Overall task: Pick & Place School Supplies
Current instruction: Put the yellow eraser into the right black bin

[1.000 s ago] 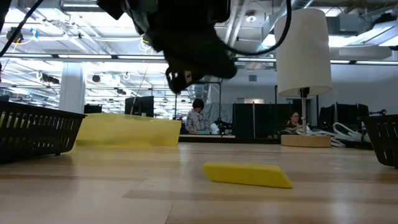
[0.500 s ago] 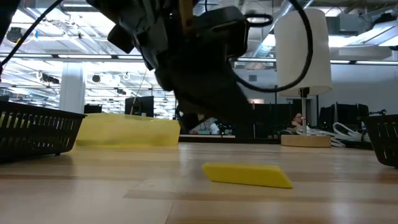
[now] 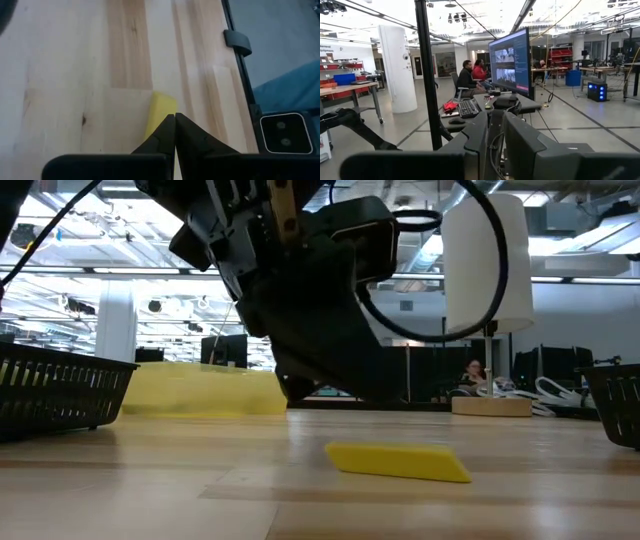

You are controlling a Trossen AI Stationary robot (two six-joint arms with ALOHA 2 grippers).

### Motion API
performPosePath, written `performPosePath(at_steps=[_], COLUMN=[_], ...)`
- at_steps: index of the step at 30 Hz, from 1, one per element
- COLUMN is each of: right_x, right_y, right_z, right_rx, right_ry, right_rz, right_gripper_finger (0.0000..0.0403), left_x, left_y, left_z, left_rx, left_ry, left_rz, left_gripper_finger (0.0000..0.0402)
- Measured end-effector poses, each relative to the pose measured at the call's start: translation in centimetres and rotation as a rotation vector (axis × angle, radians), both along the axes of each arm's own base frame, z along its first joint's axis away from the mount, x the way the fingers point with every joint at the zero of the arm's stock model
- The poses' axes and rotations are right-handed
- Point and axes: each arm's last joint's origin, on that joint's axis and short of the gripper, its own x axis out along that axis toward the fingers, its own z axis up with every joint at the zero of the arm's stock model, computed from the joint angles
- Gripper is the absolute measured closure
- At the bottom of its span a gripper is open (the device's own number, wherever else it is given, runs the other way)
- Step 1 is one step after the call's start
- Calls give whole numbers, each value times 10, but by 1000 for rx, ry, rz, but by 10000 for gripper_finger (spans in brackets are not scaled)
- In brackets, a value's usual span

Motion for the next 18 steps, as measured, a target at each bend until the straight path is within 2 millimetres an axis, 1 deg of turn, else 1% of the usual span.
performPosePath(at_steps=[5, 11, 18], right_x=[0, 0, 0], right_y=[0, 0, 0], right_z=[-1, -1, -1], right_rx=[-2, -3, -3], right_ry=[6, 7, 9], right_rz=[0, -1, -4], right_gripper_finger=[347, 347, 347], left_x=[0, 1, 1], left_y=[0, -1, 1], left_z=[-2, -14, -17], left_rx=[11, 14, 11], left_ry=[-5, 26, 35], left_rz=[-14, -17, -20], left_gripper_finger=[401, 401, 401])
